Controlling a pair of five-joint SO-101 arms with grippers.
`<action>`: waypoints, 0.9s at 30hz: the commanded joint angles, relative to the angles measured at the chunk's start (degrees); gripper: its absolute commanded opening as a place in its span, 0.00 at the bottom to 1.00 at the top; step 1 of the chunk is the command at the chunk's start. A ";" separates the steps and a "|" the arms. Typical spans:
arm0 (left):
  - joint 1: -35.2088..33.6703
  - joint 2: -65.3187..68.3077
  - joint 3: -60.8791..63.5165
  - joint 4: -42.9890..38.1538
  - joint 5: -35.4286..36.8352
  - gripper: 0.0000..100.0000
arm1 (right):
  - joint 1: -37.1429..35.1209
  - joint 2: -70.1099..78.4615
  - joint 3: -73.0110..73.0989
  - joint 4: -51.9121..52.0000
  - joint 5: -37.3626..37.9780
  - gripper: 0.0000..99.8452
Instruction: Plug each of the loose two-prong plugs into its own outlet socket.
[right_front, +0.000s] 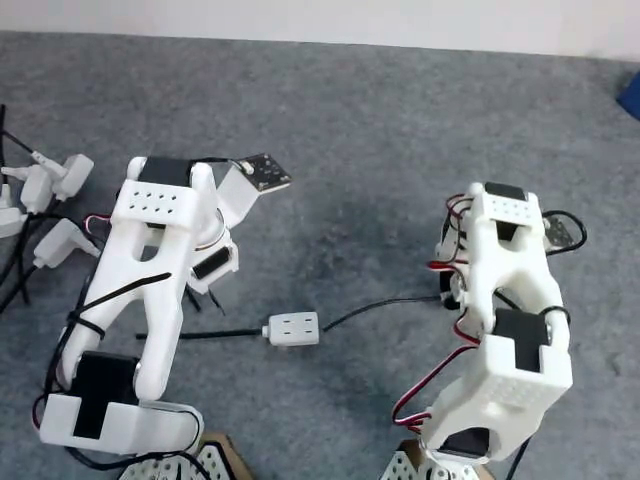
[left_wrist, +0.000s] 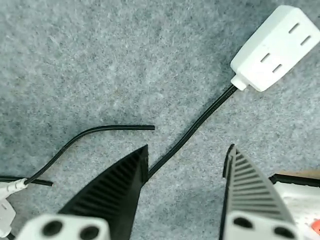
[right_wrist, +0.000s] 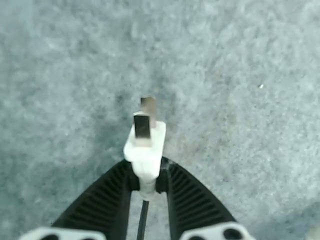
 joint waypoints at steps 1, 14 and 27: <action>-0.40 -2.51 -0.48 0.53 0.53 0.26 | -0.75 -1.01 -0.22 -0.75 13.54 0.01; -0.40 -2.51 -2.33 0.62 6.68 0.26 | -12.26 -1.27 -27.38 6.37 91.69 0.01; -1.19 -2.42 -6.20 7.12 6.68 0.26 | -26.68 -1.45 -30.02 16.84 119.38 0.01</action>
